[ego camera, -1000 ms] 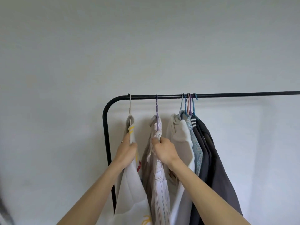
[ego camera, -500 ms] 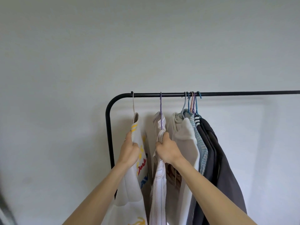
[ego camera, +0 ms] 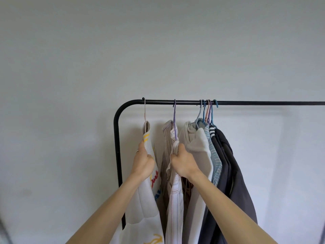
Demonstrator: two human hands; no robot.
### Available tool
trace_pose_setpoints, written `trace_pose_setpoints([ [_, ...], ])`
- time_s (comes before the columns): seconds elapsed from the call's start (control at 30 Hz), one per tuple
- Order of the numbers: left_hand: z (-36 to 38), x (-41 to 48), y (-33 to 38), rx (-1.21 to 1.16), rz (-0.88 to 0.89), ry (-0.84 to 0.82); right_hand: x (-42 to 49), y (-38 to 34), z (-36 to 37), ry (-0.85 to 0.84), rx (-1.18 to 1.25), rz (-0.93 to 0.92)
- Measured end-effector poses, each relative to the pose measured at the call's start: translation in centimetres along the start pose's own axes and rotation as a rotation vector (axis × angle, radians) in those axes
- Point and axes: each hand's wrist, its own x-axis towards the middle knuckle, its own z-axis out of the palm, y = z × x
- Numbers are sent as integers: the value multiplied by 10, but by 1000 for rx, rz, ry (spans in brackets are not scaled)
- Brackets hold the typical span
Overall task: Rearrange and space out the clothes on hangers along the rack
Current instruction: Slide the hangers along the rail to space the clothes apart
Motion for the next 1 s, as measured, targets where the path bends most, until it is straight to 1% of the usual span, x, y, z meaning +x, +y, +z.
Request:
trace_pose_setpoints([
  [0.13, 0, -2, 3, 23, -12, 4, 0, -1, 2, -19, 56, 16],
  [0.4, -4, -5, 2, 20, -4, 7, 0, 4, 0, -28, 73, 30],
  [0.47, -5, -5, 4, -1, 15, 47, -4, 2, -1, 33, 0, -7],
  [0.5, -6, -4, 6, 21, 56, 97, -6, 2, -3, 93, -54, -41],
  [0.57, -6, -4, 13, 92, 185, 201, -11, -1, -11, 234, -131, -125],
  [0.63, -3, -3, 24, 153, 323, 236, -17, -3, -26, 366, -178, -209],
  [0.73, 6, -1, 41, 289, 418, 176, -19, 1, -49, 516, -261, -257],
  [0.8, 16, -3, 51, 353, 418, 107, -21, 9, -60, 572, -362, -217],
  [0.83, 23, -2, 55, 337, 402, 59, -22, 14, -65, 564, -432, -169],
  [0.87, 29, -2, 57, 299, 367, 4, -23, 19, -68, 528, -504, -113],
  [0.93, 40, 1, 58, 210, 233, -96, -24, 29, -71, 439, -626, -27],
  [1.0, 49, 5, 58, 153, 91, -152, -23, 36, -73, 395, -703, 6],
])
